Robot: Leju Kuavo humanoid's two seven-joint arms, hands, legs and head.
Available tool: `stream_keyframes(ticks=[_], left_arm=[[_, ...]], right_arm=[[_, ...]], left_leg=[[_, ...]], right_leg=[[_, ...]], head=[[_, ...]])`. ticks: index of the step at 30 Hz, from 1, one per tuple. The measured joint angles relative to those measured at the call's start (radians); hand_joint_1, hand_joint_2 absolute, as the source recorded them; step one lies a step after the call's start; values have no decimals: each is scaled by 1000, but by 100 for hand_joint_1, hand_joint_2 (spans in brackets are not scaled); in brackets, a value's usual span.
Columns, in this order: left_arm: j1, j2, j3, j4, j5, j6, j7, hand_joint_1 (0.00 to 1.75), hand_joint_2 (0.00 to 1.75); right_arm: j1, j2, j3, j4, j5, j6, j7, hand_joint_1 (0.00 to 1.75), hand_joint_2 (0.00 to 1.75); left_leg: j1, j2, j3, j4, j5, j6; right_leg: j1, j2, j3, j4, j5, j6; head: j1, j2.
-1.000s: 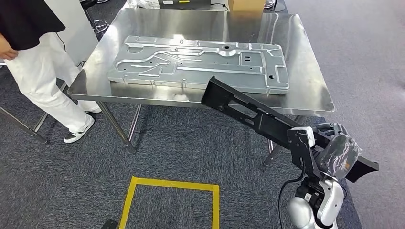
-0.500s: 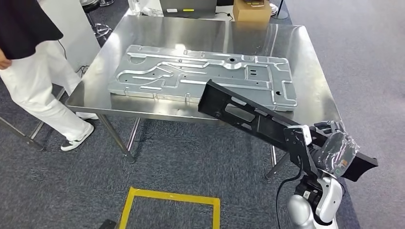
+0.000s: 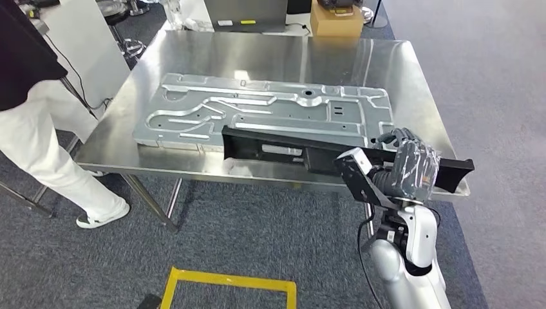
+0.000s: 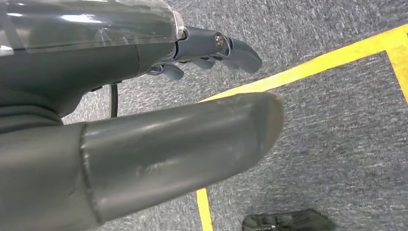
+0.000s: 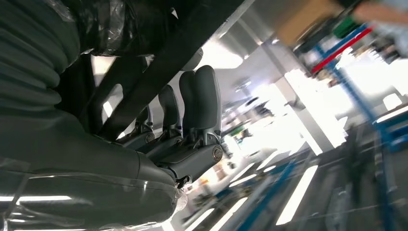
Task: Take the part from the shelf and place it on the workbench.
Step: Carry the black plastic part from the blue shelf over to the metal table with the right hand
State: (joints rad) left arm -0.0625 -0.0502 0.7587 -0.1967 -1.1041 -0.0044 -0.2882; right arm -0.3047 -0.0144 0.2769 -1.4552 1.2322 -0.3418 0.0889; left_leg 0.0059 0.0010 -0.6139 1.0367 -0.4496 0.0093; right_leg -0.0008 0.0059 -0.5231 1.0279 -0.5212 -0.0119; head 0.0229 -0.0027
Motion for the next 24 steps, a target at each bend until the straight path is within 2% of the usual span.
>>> stream_keyframes(ticks=[2, 4, 5, 7, 8, 9, 10, 11, 12, 13, 14, 16, 18, 19, 20, 22, 23, 24], left_arm=[[2, 0, 0, 0, -2, -1, 0, 0, 0], [2, 0, 1, 0, -5, -1, -1, 0, 0], [1, 0, 2, 0, -7, -1, -2, 0, 0], [0, 0, 7, 0, -8, -2, -4, 0, 0], [1, 0, 10, 0, -9, -2, -5, 0, 0], [1, 0, 13, 0, -9, -2, -6, 0, 0], [2, 0, 14, 0, -9, -2, -8, 0, 0], [2, 0, 16, 0, -9, -2, -9, 0, 0], [3, -1, 16, 0, -9, -2, -11, 0, 0], [2, -2, 16, 0, -9, -2, -11, 0, 0], [1, -4, 17, 0, -10, -2, -12, 0, 0], [1, -6, 18, 0, -11, -2, -13, 0, 0], [2, -5, 20, 0, -11, -2, -13, 0, 0], [2, -4, 20, 0, -12, -2, -13, 0, 0], [1, -4, 22, 0, -12, -2, -13, 0, 0], [0, -2, 24, 0, -12, -2, -14, 0, 0], [1, -1, 27, 0, -12, -2, -13, 0, 0], [2, 0, 29, 0, -12, -2, -13, 0, 0]], right_arm=[[-17, -7, 26, 0, 7, 20, 4, 129, 175], [-35, -22, 47, 0, 13, 38, 9, 129, 175], [-43, -30, 56, -1, 15, 45, 10, 129, 175], [-53, -45, 70, -1, 19, 55, 11, 129, 175], [-54, -52, 76, 0, 22, 60, 11, 129, 175], [-54, -59, 81, 0, 23, 64, 11, 129, 175], [-55, -65, 86, 0, 26, 68, 11, 129, 175], [-57, -72, 90, 0, 28, 70, 11, 129, 175], [-60, -78, 93, 0, 30, 71, 11, 129, 175], [-64, -83, 96, 1, 33, 72, 11, 129, 175], [-68, -86, 99, 1, 37, 72, 10, 129, 175], [-74, -92, 104, 3, 44, 72, 10, 129, 175], [-76, -97, 107, 3, 51, 70, 12, 129, 175], [-78, -100, 108, 3, 54, 69, 13, 129, 175], [-80, -102, 108, 3, 56, 67, 14, 129, 175], [-83, -103, 108, 4, 58, 65, 17, 129, 175], [-82, -105, 108, 4, 58, 63, 19, 129, 175], [-81, -106, 107, 4, 59, 61, 22, 129, 175]], left_leg=[[1, -2, 5, -5, 3, 14], [4, -5, 15, -11, 2, 24], [6, -6, 20, -13, 0, 29], [5, -7, 26, -14, -8, 36], [4, -7, 31, -14, -13, 38], [3, -8, 37, -14, -19, 38], [2, -10, 45, -14, -24, 38], [-1, -11, 55, -14, -30, 38], [-2, -11, 63, -15, -37, 38], [-4, -12, 70, -16, -42, 36], [-4, -12, 74, -18, -47, 32], [-4, -10, 81, -16, -45, 21], [-5, -9, 88, -4, -45, 9], [-5, -9, 83, 13, -56, 4], [-4, -9, 67, 48, -78, 0], [3, -8, 2, 155, -129, -10], [7, -8, -34, 203, -143, -17], [11, -7, -58, 225, -141, -22]], right_leg=[[1, -1, 0, 4, -3, 10], [-1, -2, -21, 50, -15, 20], [-3, -2, -50, 99, -34, 25], [-5, -3, -129, 224, -84, 34], [-6, -3, -166, 270, -97, 36], [-5, -3, -187, 284, -90, 34], [-4, -3, -190, 263, -62, 31], [-1, -3, -176, 208, -16, 23], [4, -4, -152, 137, 33, 12], [10, -5, -131, 80, 58, -1], [15, -4, -115, 37, 68, -12], [23, -3, -102, 5, 61, -30], [17, -4, -77, -19, 79, -39], [12, -5, -64, -27, 82, -41], [7, -6, -53, -34, 84, -41], [4, -7, -45, -37, 78, -41], [2, -6, -44, -36, 74, -39], [0, -5, -41, -33, 69, -36]], head=[[0, 0], [0, 0], [0, 0], [0, 0], [0, 0], [0, 0], [0, 0], [0, 0], [0, 0], [0, 0], [-1, 0], [-2, 0], [-2, 0], [-2, 0], [-2, 0], [-3, 0], [-3, 0], [-3, 0]])
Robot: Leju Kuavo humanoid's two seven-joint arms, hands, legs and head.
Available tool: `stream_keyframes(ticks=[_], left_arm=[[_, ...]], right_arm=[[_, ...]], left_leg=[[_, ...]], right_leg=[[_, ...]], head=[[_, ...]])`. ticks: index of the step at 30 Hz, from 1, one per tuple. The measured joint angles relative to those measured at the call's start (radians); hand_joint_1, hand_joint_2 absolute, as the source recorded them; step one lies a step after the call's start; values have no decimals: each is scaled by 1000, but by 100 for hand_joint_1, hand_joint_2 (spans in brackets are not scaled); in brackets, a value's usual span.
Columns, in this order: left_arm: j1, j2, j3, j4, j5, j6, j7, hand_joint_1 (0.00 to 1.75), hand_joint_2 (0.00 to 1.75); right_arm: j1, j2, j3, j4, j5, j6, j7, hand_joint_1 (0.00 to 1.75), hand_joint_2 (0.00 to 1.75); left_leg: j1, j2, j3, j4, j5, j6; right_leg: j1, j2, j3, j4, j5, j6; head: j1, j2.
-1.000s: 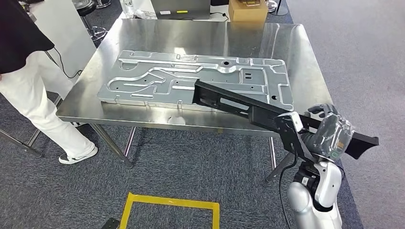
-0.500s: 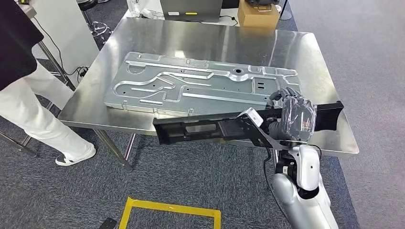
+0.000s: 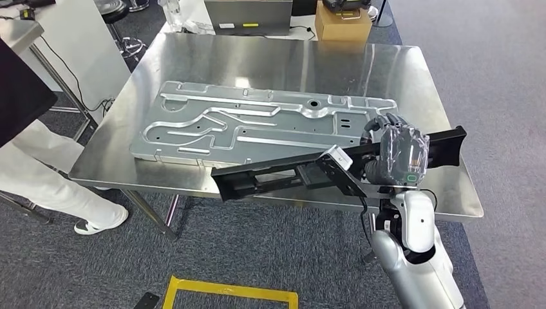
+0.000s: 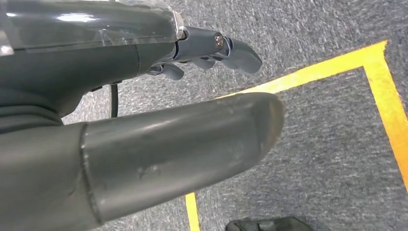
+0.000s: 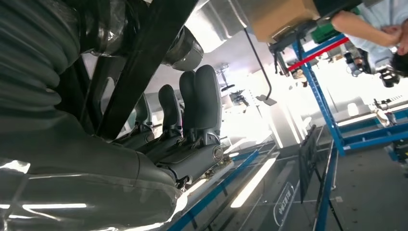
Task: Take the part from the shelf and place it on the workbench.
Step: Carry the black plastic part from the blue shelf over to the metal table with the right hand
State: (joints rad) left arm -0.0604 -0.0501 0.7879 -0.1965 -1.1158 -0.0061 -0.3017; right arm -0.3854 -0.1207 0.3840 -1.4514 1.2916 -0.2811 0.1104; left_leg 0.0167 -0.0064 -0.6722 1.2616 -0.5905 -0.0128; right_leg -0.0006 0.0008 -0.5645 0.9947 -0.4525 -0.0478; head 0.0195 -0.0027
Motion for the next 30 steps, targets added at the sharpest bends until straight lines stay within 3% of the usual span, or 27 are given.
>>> stream_keyframes(ticks=[1, 3, 4, 5, 9, 11, 14, 15, 16, 18, 20, 23, 26, 27, 29, 30], left_arm=[[1, 0, 3, 0, 0, 0, 0, 0, 0], [4, 1, 9, 0, -1, 0, -1, 0, 0], [4, 1, 11, 0, -2, 0, -1, 0, 0], [3, 1, 12, 0, -3, 0, -2, 0, 0], [8, 1, 18, 0, -8, 1, -5, 0, 0], [8, 1, 20, 0, -9, 1, -6, 0, 0], [5, 1, 26, 0, -14, 2, -7, 0, 0], [5, 1, 30, 0, -16, 3, -7, 0, 0], [6, 1, 33, 0, -18, 3, -7, 0, 0], [7, 1, 37, 0, -19, 4, -7, 0, 0], [6, -1, 38, 0, -21, 5, -7, 0, 0], [4, -2, 41, 0, -28, 5, -5, 0, 0], [1, -2, 42, 0, -31, 5, -4, 0, 0], [0, -1, 42, 0, -31, 5, -4, 0, 0], [1, 1, 43, 0, -32, 5, -4, 0, 0], [3, 3, 44, 0, -32, 5, -3, 0, 0]], right_arm=[[1, -2, -1, 0, 2, -3, 3, 129, 175], [2, -7, -8, -1, 7, -15, 8, 129, 175], [2, -9, -15, -1, 12, -25, 11, 129, 175], [3, -11, -22, -2, 17, -36, 15, 129, 175], [14, -22, -61, -15, 31, -78, 26, 129, 175], [15, -27, -77, -25, 37, -90, 30, 129, 175], [25, -32, -97, -33, 54, -118, 32, 129, 175], [33, -33, -107, -35, 60, -129, 33, 129, 175], [41, -33, -118, -37, 65, -138, 33, 129, 175], [51, -33, -143, -45, 72, -158, 34, 129, 175], [55, -33, -167, -53, 80, -189, 34, 129, 175], [59, -33, -200, -61, 103, -235, 36, 129, 175], [67, -30, -221, -68, 118, -254, 39, 129, 175], [69, -29, -225, -69, 119, -258, 41, 129, 175], [75, -25, -232, -67, 121, -262, 42, 129, 175], [80, -23, -235, -66, 122, -262, 42, 129, 175]], left_leg=[[4, 0, -8, -12, 23, -5], [13, 1, 19, -117, 108, -17], [14, 1, 34, -170, 133, -22], [13, 1, 45, -205, 146, -19], [7, 0, 51, -221, 144, 20], [9, 1, 60, -225, 141, 33], [7, 0, 73, -227, 128, 46], [5, 0, 79, -227, 122, 47], [4, -2, 86, -227, 116, 48], [0, -4, 106, -227, 102, 47], [-4, -6, 123, -229, 89, 41], [-3, -4, 130, -237, 80, 26], [-3, 0, 127, -211, 56, 13], [-3, 1, 105, -165, 36, 10], [-2, 1, 30, -39, -6, 4], [-2, 1, -4, 6, -10, 1]], right_leg=[[-3, 1, 3, 3, -6, 4], [-10, 2, 12, 15, -24, 18], [-12, 2, 14, 22, -32, 26], [-12, 2, 13, 28, -39, 33], [-11, 2, 9, 38, -57, 54], [-14, 1, -12, 88, -84, 62], [-15, 0, -122, 272, -145, 68], [-15, 0, -154, 311, -144, 68], [-14, 0, -170, 316, -123, 65], [-9, 0, -146, 218, -35, 50], [1, 0, -100, 103, 25, 31], [11, -1, -78, 52, 22, 19], [-1, -2, -48, 20, 19, 16], [-4, -3, -37, 11, 18, 14], [-3, -3, -24, 8, 8, 10], [-3, -3, -19, 9, 2, 10]], head=[[0, 0], [0, 0], [0, 0], [0, 0], [0, 0], [0, 0], [1, 0], [1, 0], [1, 0], [1, 0], [0, 0], [0, 0], [0, 0], [0, 0], [-1, 0], [-1, 0]])
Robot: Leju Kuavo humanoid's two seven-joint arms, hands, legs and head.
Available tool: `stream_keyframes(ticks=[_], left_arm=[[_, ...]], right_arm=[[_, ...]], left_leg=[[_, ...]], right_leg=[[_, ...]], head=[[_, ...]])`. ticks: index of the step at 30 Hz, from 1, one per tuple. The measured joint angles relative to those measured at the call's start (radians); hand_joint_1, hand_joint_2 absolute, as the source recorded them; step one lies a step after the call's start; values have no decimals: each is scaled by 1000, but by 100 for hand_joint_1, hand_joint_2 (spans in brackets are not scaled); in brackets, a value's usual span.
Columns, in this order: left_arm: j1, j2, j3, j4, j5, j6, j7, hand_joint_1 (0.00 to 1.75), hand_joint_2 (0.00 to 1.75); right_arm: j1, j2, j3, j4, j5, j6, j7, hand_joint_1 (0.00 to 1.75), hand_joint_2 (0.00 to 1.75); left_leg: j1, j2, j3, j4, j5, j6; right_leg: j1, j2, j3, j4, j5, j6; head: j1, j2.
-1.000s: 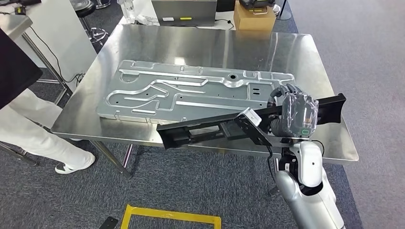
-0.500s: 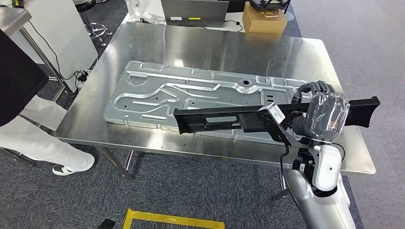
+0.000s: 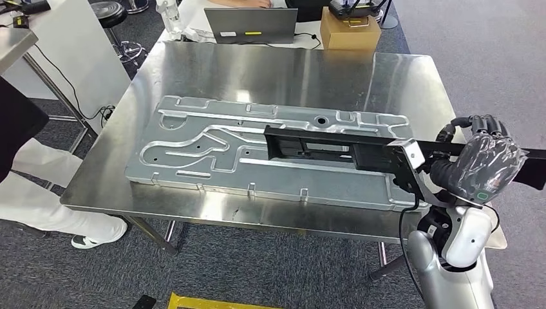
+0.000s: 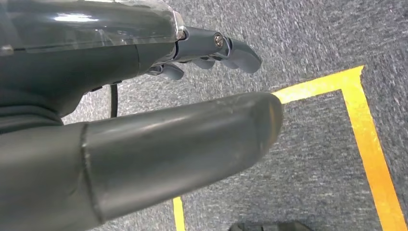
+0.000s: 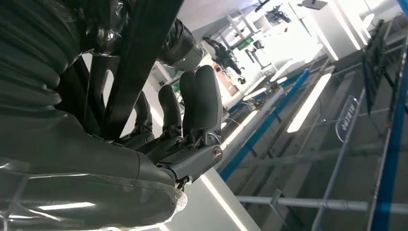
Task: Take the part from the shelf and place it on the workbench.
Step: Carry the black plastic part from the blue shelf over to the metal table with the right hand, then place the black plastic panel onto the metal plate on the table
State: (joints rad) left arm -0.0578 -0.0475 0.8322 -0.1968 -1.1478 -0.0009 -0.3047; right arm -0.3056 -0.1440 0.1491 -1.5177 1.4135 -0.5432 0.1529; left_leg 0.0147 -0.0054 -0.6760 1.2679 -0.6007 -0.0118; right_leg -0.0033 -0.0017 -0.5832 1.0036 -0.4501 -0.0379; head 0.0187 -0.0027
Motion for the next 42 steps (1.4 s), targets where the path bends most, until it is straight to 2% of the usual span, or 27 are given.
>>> stream_keyframes(ticks=[1, 2, 4, 5, 6, 8, 11, 12, 14, 15, 16, 17, 18, 20, 21, 23, 26, 28, 30, 31, 32, 33, 35, 36, 38, 40, 42], left_arm=[[2, 1, 1, 0, 0, 0, 0, 0, 0], [3, 2, 1, 0, 0, 0, 1, 0, 0], [3, 3, 1, 0, 0, 0, 1, 0, 0], [3, 4, 1, 0, 0, 0, 1, 0, 0], [3, 5, 1, 0, -1, 1, 1, 0, 0], [3, 6, 4, 0, -1, 1, 2, 0, 0], [3, 5, 9, 0, -1, 1, 2, 0, 0], [2, 5, 10, 0, -1, 1, 2, 0, 0], [1, 5, 13, 0, -3, 1, 1, 0, 0], [1, 5, 15, 0, -4, 1, 1, 0, 0], [2, 5, 16, 0, -5, 1, 1, 0, 0], [2, 5, 17, 0, -6, 1, 1, 0, 0], [3, 5, 18, 0, -6, 1, 1, 0, 0], [2, 5, 18, 0, -7, 1, 1, 0, 0], [2, 5, 18, 0, -7, 1, 1, 0, 0], [1, 5, 19, 0, -8, 1, 1, 0, 0], [-1, 5, 19, 0, -10, 0, 1, 0, 0], [-2, 5, 19, 0, -10, 1, 1, 0, 0], [0, 5, 19, 0, -10, 1, 1, 0, 0], [2, 5, 19, 0, -10, 0, 1, 0, 0], [3, 5, 19, 0, -10, 0, 1, 0, 0], [3, 5, 19, 0, -11, 0, 1, 0, 0], [2, 6, 19, 0, -13, 0, 1, 0, 0], [1, 6, 19, 0, -15, 0, 1, 0, 0], [0, 6, 19, 0, -17, 1, 1, 0, 0], [0, 6, 19, 0, -18, 1, 1, 0, 0], [-1, 6, 20, 0, -19, 1, 1, 0, 0]], right_arm=[[6, 1, -2, 1, 0, 0, 0, 129, 175], [10, 2, -4, 2, 1, 0, 0, 129, 175], [15, 3, -7, 2, 0, 0, 0, 129, 175], [15, 4, -9, 3, 0, -1, 0, 129, 175], [16, 5, -11, 4, -1, -2, 1, 129, 175], [17, 6, -15, 6, -3, -4, 1, 129, 175], [17, 8, -21, 8, -5, -3, 0, 129, 175], [15, 8, -23, 8, -7, -3, 0, 129, 175], [14, 8, -27, 11, -12, 0, -3, 129, 175], [15, 8, -29, 15, -16, 2, -5, 129, 175], [18, 8, -31, 20, -18, 4, -6, 129, 175], [20, 8, -33, 25, -21, 6, -8, 129, 175], [22, 8, -36, 30, -22, 6, -9, 129, 175], [22, 8, -40, 37, -24, 7, -10, 129, 175], [22, 8, -42, 40, -25, 8, -10, 129, 175], [23, 8, -43, 46, -26, 10, -11, 129, 175], [25, 10, -43, 51, -26, 14, -15, 129, 175], [26, 11, -43, 53, -26, 17, -18, 129, 175], [26, 13, -43, 58, -26, 19, -19, 129, 175], [27, 15, -43, 62, -26, 20, -20, 129, 175], [28, 17, -43, 66, -26, 20, -20, 129, 175], [28, 18, -43, 70, -25, 21, -20, 129, 175], [29, 23, -43, 77, -22, 22, -21, 129, 175], [28, 24, -43, 80, -21, 23, -21, 129, 175], [29, 26, -43, 88, -19, 25, -22, 129, 175], [29, 28, -43, 93, -19, 25, -22, 129, 175], [28, 29, -43, 96, -19, 25, -23, 129, 175]], left_leg=[[0, 0, -19, 13, 14, -2], [1, 0, -18, -13, 49, -2], [1, 1, 20, -129, 133, 1], [-1, 2, 42, -183, 157, 5], [-2, 2, 54, -214, 164, 10], [-5, 0, 61, -231, 154, 21], [1, -1, 75, -246, 151, 37], [4, -1, 82, -252, 150, 43], [4, 0, 92, -255, 143, 49], [4, 0, 98, -255, 138, 50], [4, -1, 105, -254, 132, 51], [5, -2, 113, -254, 125, 50], [5, -3, 125, -254, 117, 47], [3, -5, 143, -254, 101, 38], [2, -6, 148, -254, 94, 32], [1, -5, 151, -256, 87, 21], [4, 0, 149, -239, 68, 6], [5, 1, 102, -145, 28, 0], [5, 1, 19, -13, -12, -3], [5, 1, -12, 24, -10, -4], [5, 1, -26, 23, 14, -3], [5, 1, -19, -17, 57, -1], [1, 1, 24, -145, 143, 8], [-2, 1, 45, -194, 160, 13], [-7, 0, 61, -227, 154, 20], [-3, -1, 68, -242, 152, 28], [3, -1, 81, -256, 152, 38]], right_leg=[[0, 1, 6, 1, -7, 1], [0, 2, 13, 4, -14, 3], [0, 2, 27, 12, -33, 10], [1, 3, 30, 19, -41, 15], [3, 3, 29, 23, -47, 20], [5, 4, 26, 25, -52, 29], [3, 4, 22, 44, -70, 44], [1, 3, 4, 82, -87, 49], [-6, 3, -68, 204, -128, 58], [-9, 3, -108, 261, -139, 62], [-11, 3, -135, 289, -132, 65], [-14, 2, -145, 283, -107, 66], [-15, 2, -136, 240, -63, 65], [-14, 2, -93, 117, 18, 59], [-11, 1, -75, 71, 33, 53], [-3, 2, -62, 43, 24, 43], [-7, 3, -45, 25, 14, 26], [-9, 1, -28, 17, 7, 14], [-5, 0, -16, 18, -5, 6], [-4, 1, -10, 20, -11, 5], [-2, 2, -2, 21, -19, 4], [-1, 3, 8, 23, -27, 5], [2, 3, 26, 26, -45, 10], [4, 4, 30, 28, -51, 13], [6, 4, 30, 28, -57, 21], [5, 4, 31, 26, -62, 30], [3, 4, 16, 66, -86, 40]], head=[[0, 0], [0, 0], [0, 0], [0, 0], [0, 0], [0, 0], [0, 0], [1, 0], [2, 0], [2, 0], [2, 0], [2, 0], [2, 0], [2, 0], [2, 0], [2, 0], [1, 0], [1, 0], [0, 0], [0, 0], [0, 0], [0, 0], [0, 0], [0, 0], [0, 0], [1, 0], [1, 0]])
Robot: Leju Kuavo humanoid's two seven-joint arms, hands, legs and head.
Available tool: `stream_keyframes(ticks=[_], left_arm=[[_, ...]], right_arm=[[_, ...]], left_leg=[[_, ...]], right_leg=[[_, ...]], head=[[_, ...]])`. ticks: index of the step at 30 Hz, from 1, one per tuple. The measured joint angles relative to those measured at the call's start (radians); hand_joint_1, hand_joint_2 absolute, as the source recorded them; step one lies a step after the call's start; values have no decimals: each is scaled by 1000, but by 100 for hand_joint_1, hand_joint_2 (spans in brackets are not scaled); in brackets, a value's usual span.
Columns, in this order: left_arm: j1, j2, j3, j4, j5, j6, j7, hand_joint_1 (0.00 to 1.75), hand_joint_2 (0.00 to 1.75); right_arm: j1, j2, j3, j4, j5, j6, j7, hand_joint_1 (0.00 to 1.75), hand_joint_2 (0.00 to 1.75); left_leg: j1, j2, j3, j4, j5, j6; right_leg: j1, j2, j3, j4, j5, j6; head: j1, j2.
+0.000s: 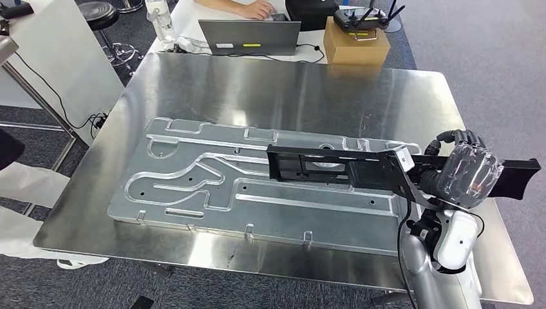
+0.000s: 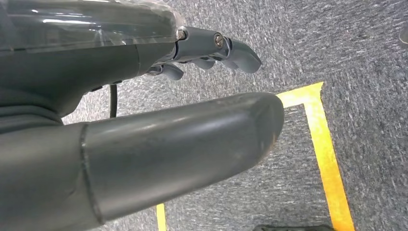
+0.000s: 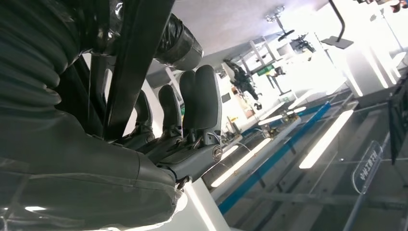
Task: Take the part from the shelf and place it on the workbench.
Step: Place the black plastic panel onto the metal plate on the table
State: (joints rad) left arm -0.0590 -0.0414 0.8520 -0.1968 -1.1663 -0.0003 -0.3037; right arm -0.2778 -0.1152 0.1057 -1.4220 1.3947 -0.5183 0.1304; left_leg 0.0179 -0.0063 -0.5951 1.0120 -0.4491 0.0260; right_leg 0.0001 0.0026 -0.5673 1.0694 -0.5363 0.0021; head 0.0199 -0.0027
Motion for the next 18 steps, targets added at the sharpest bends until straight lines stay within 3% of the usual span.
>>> stream_keyframes(ticks=[3, 4, 5, 6, 8, 9, 10, 12, 15, 16, 18], left_arm=[[-1, 0, 0, 0, 0, 0, 0, 0, 0], [0, 0, 0, 0, 0, 0, 0, 0, 0], [0, 0, 0, 0, 0, 0, 0, 0, 0], [0, 0, 0, 0, 0, 0, 0, 0, 0], [0, 0, 1, 0, 0, 0, 0, 0, 0], [0, -1, 1, 0, 0, 0, 0, 0, 0], [-1, -1, 1, 0, 0, 0, 0, 0, 0], [-3, -1, 2, 0, 0, 0, 0, 0, 0], [-4, -1, 2, 0, 0, 0, 0, 0, 0], [-5, -1, 2, 0, 0, 0, 0, 0, 0], [-4, -1, 2, 0, 0, 0, 0, 0, 0]], right_arm=[[2, 0, 0, 8, 0, 0, 0, 129, 175], [4, 0, 0, 12, 0, 0, 0, 129, 175], [6, 0, 0, 15, 0, 0, 0, 129, 175], [6, 0, 0, 17, 0, 0, 0, 129, 175], [5, 0, 0, 19, 0, 0, 0, 129, 175], [5, 1, 0, 20, 0, 0, 0, 129, 175], [5, 1, 0, 21, 0, 0, 0, 129, 175], [5, 1, 0, 22, 0, 0, 0, 129, 175], [4, 2, 0, 21, 0, 0, 0, 129, 175], [3, 3, 0, 21, 0, 0, 0, 129, 175], [3, 5, 0, 23, 0, 0, 0, 129, 175]], left_leg=[[2, 0, 18, -6, -11, 9], [2, 0, 24, -6, -17, 10], [3, -1, 32, -5, -23, 9], [4, -2, 42, -5, -30, 6], [5, -3, 62, -5, -48, -4], [5, -4, 69, -4, -55, -11], [4, -4, 72, -3, -61, -17], [3, -3, 75, -5, -66, -29], [6, 0, 67, 26, -92, -43], [7, 1, 44, 74, -113, -45], [6, 1, -34, 210, -158, -48]], right_leg=[[-11, 0, -105, 183, -66, 13], [-15, -1, -138, 228, -68, 17], [-18, -1, -154, 237, -50, 20], [-21, -2, -151, 206, -11, 22], [-25, -3, -106, 81, 78, 22], [-22, -3, -84, 28, 101, 21], [-19, -2, -70, -5, 106, 17], [-12, 0, -62, -20, 89, 7], [-17, 1, -45, -35, 80, -13], [-18, 0, -37, -39, 77, -20], [-14, -2, -26, -40, 68, -31]], head=[[1, 0], [1, 0], [1, 0], [1, 0], [1, 0], [0, 0], [0, 0], [0, 0], [0, 0], [-1, 0], [-1, 0]])
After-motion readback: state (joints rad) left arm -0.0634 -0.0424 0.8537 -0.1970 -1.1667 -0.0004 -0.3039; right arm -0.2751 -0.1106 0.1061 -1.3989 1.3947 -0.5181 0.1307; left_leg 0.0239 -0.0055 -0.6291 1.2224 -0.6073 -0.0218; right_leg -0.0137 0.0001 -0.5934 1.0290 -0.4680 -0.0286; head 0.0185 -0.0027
